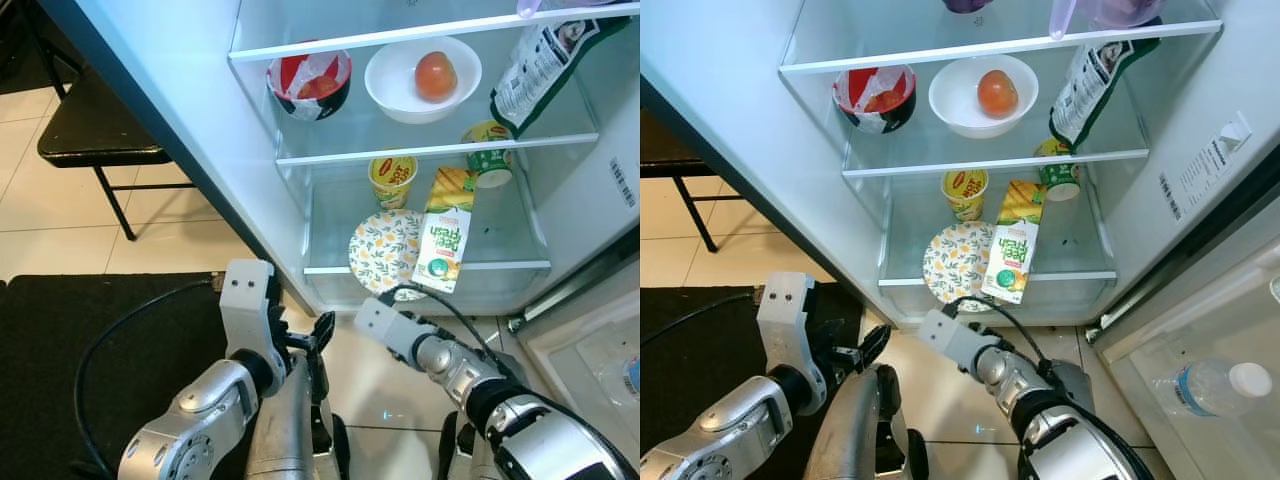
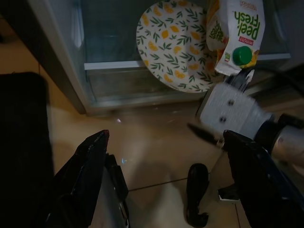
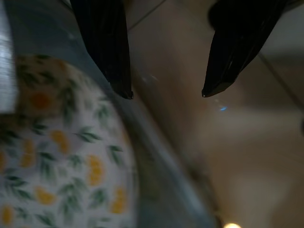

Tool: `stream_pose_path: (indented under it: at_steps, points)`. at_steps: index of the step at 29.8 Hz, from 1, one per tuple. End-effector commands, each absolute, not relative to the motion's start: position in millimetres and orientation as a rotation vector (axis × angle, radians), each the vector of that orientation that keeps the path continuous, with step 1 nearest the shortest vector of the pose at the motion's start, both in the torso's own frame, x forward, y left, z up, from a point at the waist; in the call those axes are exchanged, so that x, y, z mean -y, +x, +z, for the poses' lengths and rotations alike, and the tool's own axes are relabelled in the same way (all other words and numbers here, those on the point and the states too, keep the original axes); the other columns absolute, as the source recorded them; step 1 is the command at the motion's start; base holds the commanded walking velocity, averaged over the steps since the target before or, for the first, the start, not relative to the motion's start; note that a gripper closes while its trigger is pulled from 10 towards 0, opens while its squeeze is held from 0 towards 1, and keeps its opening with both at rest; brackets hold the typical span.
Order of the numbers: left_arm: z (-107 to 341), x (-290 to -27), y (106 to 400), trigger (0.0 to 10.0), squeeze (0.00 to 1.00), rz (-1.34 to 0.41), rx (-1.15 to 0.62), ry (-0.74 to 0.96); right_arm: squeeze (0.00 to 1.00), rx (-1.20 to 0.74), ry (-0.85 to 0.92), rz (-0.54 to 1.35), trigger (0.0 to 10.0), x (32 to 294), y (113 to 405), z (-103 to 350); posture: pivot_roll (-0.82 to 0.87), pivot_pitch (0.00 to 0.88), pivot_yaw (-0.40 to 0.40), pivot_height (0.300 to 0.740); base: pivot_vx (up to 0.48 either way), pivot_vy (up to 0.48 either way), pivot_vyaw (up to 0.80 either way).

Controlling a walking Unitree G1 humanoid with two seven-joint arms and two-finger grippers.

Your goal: Restocking fridge

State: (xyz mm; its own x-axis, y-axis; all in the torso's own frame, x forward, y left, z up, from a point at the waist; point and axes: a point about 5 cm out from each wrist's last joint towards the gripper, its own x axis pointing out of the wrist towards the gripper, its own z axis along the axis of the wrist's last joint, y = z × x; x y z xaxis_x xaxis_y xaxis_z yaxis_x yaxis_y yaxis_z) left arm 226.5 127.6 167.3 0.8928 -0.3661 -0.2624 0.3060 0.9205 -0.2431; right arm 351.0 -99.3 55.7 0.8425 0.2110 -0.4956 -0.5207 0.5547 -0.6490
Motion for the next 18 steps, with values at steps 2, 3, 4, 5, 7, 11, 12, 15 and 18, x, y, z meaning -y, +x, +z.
stream_pose_path:
  at_steps: [2, 3, 4, 5, 7, 11, 12, 15, 18]
  points:
    - [163.0, -133.2, 221.1, 10.0, 0.00, -0.321, -0.341, -0.204, 0.00, -0.414, -0.839, 0.400, 10.0, 98.9, 348.4, 51.4, 0.26, 0.504, 0.151, 0.559, 0.000, 0.000, 0.00]
    - [163.0, -133.2, 221.1, 10.0, 0.00, -0.321, -0.341, -0.204, 0.00, -0.414, -0.839, 0.400, 10.0, 98.9, 348.4, 51.4, 0.26, 0.504, 0.151, 0.559, 0.000, 0.000, 0.00]
    - [163.1, -133.7, 220.9, 10.0, 0.00, -0.319, -0.341, -0.204, 0.00, -0.406, -0.846, 0.386, 10.0, 99.5, 350.0, 53.4, 0.26, 0.504, 0.151, 0.559, 0.000, 0.000, 0.00]
    - [163.4, -134.4, 220.7, 10.0, 0.00, -0.315, -0.342, -0.203, 0.00, -0.406, -0.858, 0.381, 10.0, 99.8, 351.4, 55.2, 0.27, 0.506, 0.149, 0.559, 0.000, 0.000, 0.00]
    - [163.9, -135.9, 220.7, 10.0, 0.00, -0.309, -0.342, -0.200, 0.00, -0.416, -0.893, 0.373, 10.0, 101.1, 353.4, 57.3, 0.27, 0.506, 0.149, 0.559, 0.000, 0.000, 0.00]
    - [164.9, -136.9, 222.8, 10.0, 0.00, -0.296, -0.336, -0.198, 0.00, -0.404, -0.856, 0.239, 10.0, 114.1, 362.5, 69.1, 0.28, 0.497, 0.142, 0.559, 0.000, 0.000, 0.00]
    - [165.1, -136.9, 223.6, 10.0, 0.00, -0.293, -0.334, -0.199, 0.00, -0.386, -0.822, 0.166, 10.0, 120.9, 367.1, 76.3, 0.27, 0.492, 0.139, 0.559, 0.000, 0.000, 0.00]
    - [165.5, -136.8, 225.6, 10.0, 0.00, -0.289, -0.327, -0.202, 0.00, -0.281, -0.788, -0.040, 10.0, 143.2, 381.3, 103.6, 0.26, 0.482, 0.132, 0.559, 0.000, 0.000, 0.00]
    - [165.3, -135.9, 228.7, 10.0, 0.00, -0.287, -0.321, -0.208, 0.00, -0.162, -0.757, -0.216, 10.0, 166.4, 392.5, 134.5, 0.24, 0.474, 0.124, 0.559, 0.000, 0.000, 0.00]
